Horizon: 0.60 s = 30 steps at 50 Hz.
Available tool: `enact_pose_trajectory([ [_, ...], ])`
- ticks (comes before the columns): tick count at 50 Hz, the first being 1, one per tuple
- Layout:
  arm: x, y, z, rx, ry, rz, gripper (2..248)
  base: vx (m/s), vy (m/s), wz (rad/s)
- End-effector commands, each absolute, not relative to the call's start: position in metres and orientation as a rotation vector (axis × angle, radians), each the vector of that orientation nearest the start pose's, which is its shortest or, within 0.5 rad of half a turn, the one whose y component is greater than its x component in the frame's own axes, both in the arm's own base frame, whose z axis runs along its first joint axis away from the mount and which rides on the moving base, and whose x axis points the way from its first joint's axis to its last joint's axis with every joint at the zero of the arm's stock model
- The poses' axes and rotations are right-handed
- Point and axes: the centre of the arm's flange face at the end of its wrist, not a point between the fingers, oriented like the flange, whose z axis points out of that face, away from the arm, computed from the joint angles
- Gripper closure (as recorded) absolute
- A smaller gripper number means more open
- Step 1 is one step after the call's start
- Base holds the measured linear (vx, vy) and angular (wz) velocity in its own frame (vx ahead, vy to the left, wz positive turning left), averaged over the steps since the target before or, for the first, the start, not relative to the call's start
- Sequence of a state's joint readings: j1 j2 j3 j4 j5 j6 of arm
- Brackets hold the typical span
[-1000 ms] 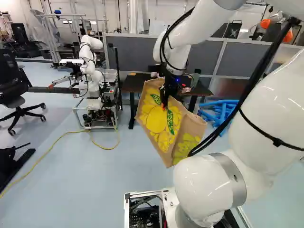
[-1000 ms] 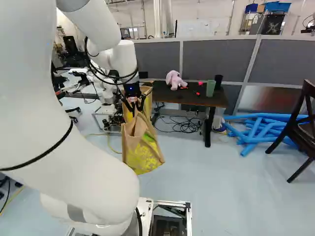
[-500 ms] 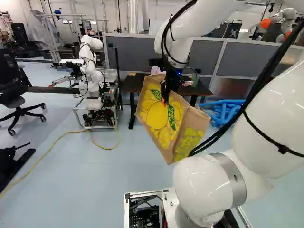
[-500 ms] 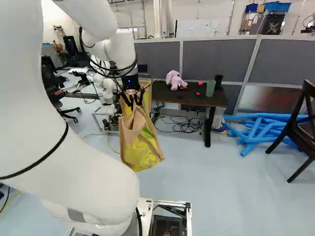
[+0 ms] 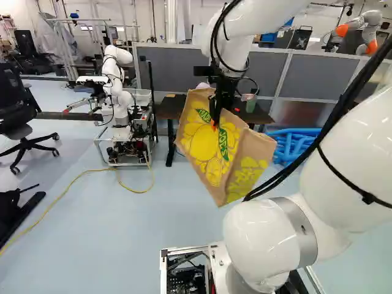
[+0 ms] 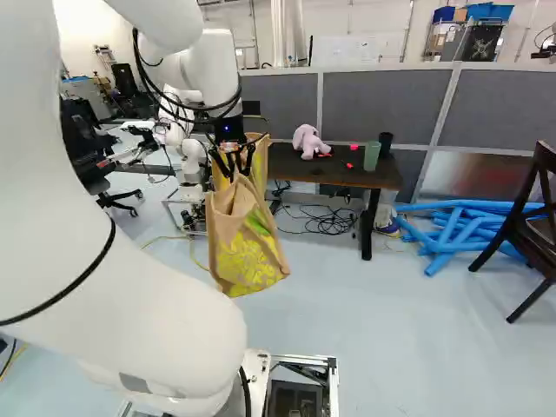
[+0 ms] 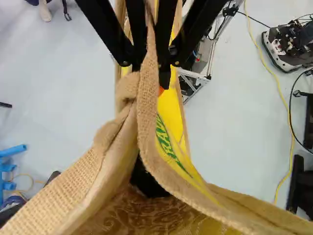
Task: Pick up the bag on the ground and place it on the table
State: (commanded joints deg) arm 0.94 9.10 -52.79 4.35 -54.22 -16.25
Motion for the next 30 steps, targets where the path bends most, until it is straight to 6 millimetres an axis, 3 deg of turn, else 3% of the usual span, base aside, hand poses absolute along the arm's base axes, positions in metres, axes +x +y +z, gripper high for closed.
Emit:
enact_pose_trajectory([
  [30,0.397,0.006,0.636,-3.061,-0.384,-0.218,229,0.0,0.0,0.0],
])
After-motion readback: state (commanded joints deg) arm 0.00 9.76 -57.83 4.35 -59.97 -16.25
